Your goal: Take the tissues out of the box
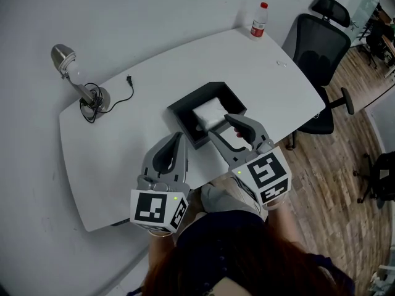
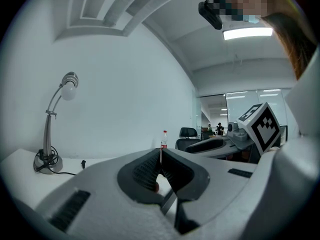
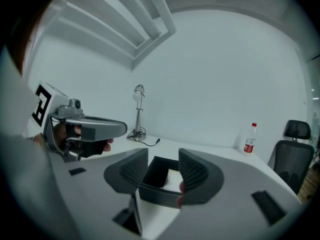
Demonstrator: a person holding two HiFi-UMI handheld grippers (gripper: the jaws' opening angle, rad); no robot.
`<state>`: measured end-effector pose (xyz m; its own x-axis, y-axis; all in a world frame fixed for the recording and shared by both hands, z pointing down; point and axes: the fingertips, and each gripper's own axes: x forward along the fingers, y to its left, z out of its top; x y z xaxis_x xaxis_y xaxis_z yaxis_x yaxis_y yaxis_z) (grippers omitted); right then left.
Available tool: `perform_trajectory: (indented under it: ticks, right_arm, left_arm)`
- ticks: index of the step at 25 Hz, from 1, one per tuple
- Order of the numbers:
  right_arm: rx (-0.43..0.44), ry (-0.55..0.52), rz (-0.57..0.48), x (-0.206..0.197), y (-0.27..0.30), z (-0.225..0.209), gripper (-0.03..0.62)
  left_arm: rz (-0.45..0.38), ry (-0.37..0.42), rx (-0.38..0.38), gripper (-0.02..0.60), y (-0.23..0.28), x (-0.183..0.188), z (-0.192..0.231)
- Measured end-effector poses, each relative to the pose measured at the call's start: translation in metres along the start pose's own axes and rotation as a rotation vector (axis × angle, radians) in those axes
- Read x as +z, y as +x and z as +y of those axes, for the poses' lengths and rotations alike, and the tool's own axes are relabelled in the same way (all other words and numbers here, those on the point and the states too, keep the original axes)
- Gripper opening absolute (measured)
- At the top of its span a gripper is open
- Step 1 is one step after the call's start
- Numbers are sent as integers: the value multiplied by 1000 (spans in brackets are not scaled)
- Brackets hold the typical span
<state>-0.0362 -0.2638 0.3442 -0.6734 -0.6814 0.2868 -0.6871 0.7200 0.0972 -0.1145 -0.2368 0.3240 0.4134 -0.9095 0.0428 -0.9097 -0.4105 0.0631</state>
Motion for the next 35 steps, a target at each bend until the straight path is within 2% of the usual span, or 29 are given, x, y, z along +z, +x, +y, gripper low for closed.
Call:
perform_trajectory:
  ticks: [17,30,35]
  right_arm:
    - [39,-15,178,-37,52,-19,259]
    - [54,-21,357,-75,90,-28,291]
    - [64,-59,444,-88,99,-33,304]
  left_arm:
    - [26,-30,16,26,36,-9,27]
    - [51,-58,23,26,59,-20,46]
    - [57,-68,21,26,67,-24,53]
